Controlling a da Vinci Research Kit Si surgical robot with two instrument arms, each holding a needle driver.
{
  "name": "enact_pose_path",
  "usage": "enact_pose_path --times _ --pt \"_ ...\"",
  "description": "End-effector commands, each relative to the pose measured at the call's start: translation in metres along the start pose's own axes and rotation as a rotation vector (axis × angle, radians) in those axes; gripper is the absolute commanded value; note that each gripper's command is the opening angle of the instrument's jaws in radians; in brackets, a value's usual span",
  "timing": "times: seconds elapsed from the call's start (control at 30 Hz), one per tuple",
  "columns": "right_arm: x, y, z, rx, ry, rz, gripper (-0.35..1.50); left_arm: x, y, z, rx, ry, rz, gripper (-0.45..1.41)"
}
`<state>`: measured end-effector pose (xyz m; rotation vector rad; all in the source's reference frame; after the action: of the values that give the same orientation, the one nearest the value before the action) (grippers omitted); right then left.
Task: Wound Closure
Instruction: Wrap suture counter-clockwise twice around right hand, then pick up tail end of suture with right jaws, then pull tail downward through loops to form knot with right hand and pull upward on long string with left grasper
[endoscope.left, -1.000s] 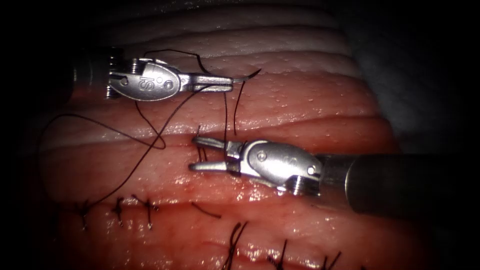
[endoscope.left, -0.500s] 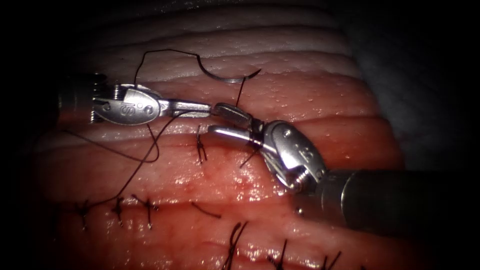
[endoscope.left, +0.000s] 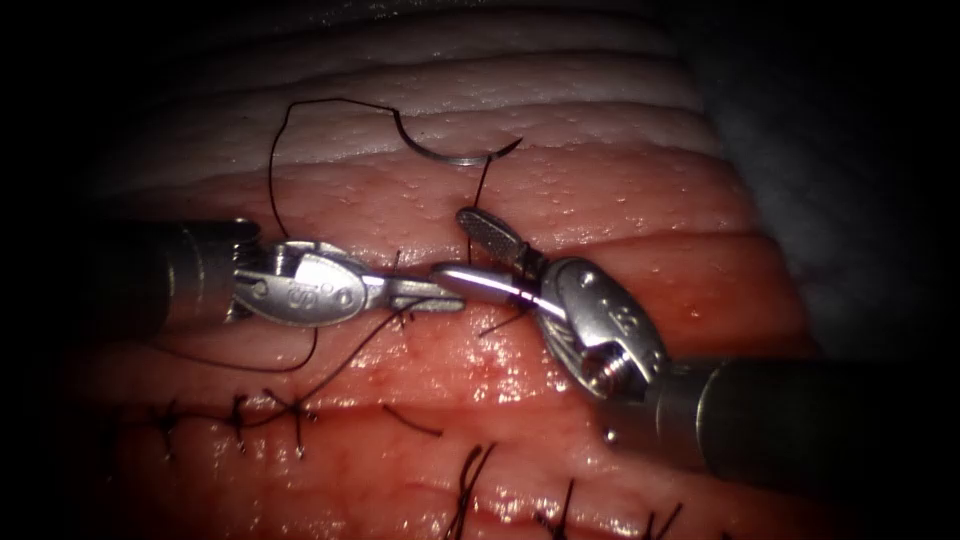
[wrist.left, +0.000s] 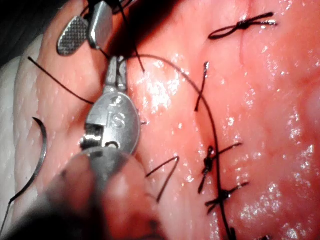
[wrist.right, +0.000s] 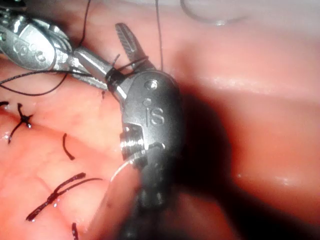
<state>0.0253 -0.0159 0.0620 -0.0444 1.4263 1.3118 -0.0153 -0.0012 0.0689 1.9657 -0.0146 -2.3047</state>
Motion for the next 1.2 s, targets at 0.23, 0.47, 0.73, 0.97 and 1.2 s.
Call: enact_pose_path --times 0.23,0.47,0.73,0.97,1.2 --pt "-0.0007 0.0016 0.0012 -0.119 -0.071 0.013 0.68 0.0005 -0.0005 0.0020 0.007 -0.003 -0.005 -0.45" --pt "-0.0015 0.0032 0.0028 -0.182 -0.105 0.028 0.71 0.0003 -0.0018 0.0023 0.003 0.001 -0.013 -0.45" --pt "-0.0021 0.0042 0.0047 -0.192 -0.118 0.021 0.71 -0.0005 -0.0028 0.0021 0.007 -0.004 -0.016 -0.45" --pt "-0.0027 0.0037 0.0063 -0.184 -0.114 0.017 -0.16 -0.0008 -0.0035 0.0018 0.009 -0.006 -0.020 -0.45" --pt "-0.0029 0.0032 0.0062 -0.202 -0.122 0.014 -0.35 -0.0011 -0.0035 0.0010 0.010 -0.014 -0.020 -0.45"
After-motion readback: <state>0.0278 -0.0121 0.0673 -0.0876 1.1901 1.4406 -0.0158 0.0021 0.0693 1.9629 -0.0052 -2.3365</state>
